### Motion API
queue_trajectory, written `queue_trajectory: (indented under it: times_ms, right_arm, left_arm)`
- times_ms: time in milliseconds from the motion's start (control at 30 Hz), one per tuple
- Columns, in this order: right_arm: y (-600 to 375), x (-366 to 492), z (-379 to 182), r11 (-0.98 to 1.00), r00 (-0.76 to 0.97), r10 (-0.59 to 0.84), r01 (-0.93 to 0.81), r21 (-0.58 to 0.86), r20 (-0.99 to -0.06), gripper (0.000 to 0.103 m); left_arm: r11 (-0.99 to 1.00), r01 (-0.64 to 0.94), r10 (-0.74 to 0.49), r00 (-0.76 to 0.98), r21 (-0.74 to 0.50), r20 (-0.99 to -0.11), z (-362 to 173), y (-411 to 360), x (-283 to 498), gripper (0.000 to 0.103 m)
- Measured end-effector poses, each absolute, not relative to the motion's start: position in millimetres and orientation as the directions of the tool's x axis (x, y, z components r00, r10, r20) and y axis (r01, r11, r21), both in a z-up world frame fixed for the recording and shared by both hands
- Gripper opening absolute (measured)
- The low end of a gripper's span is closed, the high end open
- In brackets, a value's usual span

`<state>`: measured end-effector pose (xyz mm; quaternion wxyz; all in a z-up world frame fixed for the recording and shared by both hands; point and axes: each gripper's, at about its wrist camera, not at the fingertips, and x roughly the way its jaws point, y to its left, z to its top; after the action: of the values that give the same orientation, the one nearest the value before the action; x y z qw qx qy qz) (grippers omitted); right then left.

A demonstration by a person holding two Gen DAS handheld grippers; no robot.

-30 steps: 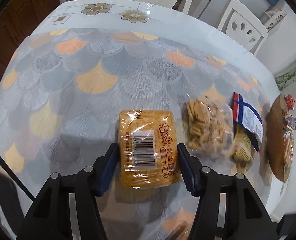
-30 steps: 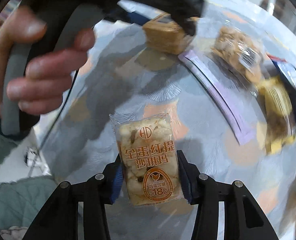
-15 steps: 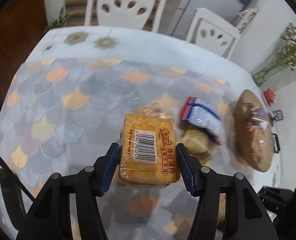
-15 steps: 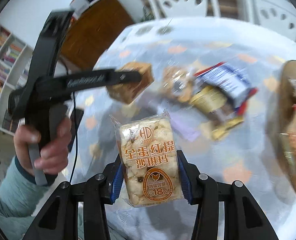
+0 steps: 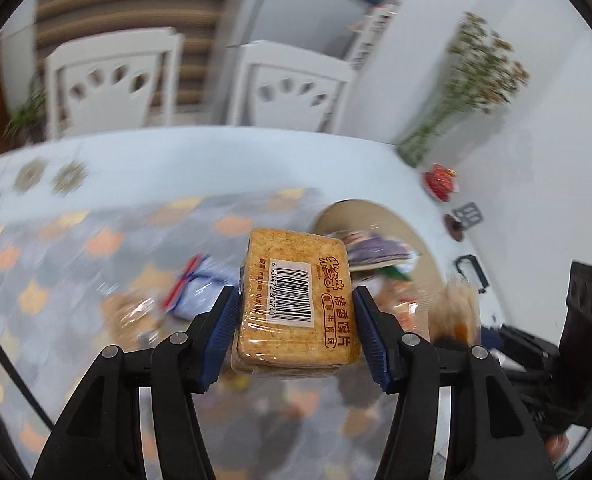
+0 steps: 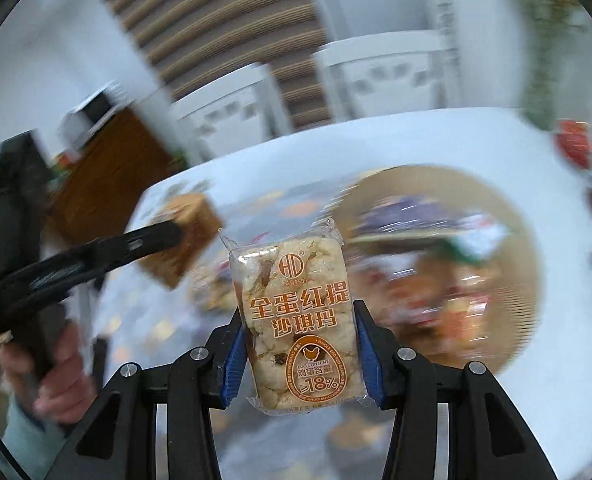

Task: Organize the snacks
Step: 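Carry both cakes over the brown glass bowl and open both grippers, then move both open grippers back to the snack pile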

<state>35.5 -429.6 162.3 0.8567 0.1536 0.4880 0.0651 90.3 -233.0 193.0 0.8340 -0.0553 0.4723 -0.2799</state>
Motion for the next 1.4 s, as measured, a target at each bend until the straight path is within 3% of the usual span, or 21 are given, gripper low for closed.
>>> queue_trajectory:
  times_ms: [167, 300, 500, 633, 833, 1167, 1400]
  right_arm:
    - [-490.7, 41.5, 171.8, 0.931, 0.533, 0.121, 0.232, 0.283, -0.837, 0.047]
    - [-532.7, 50.0, 164.0, 0.877, 0.513, 0.152, 0.324, 0.355, -0.845, 0.047]
    - [-545.6, 64.8, 155.8, 0.875, 0.494, 0.14, 0.344, 0.341, -0.858, 0.047]
    - [-552.0, 72.9, 139.1, 0.869, 0.45, 0.168, 0.352, 0.347, -0.877, 0.055]
    - [-562.9, 63.8, 127.1, 0.848, 0.439, 0.197, 0.373, 0.377, -0.877, 0.056]
    - [-516.1, 61.2, 136.4, 0.874, 0.458, 0.255, 0.267, 0.405, -0.852, 0.056]
    - [-463.5, 71.1, 136.6, 0.885, 0.441, 0.317, 0.18, 0.429, -0.839, 0.056]
  left_arm:
    - [0.801, 0.497, -0.546, 0.375, -0.334, -0.75, 198.8, -293.3, 96.4, 0.055]
    - [0.775, 0.537, -0.559, 0.336, -0.333, -0.758, 191.1, -331.7, 100.3, 0.055]
    - [0.721, 0.576, -0.603, 0.248, -0.386, -0.758, 179.0, -363.2, 101.0, 0.056]
    - [0.746, 0.575, -0.55, 0.249, -0.335, -0.797, 168.7, -372.9, 99.9, 0.061]
    - [0.776, 0.523, -0.537, 0.256, -0.352, -0.804, 161.3, -343.9, 100.9, 0.061]
    - [0.84, 0.362, -0.516, 0.304, -0.404, -0.801, 151.9, -258.2, 102.8, 0.061]
    - [0.897, 0.257, -0.435, 0.355, -0.361, -0.828, 148.7, -198.6, 99.4, 0.061]
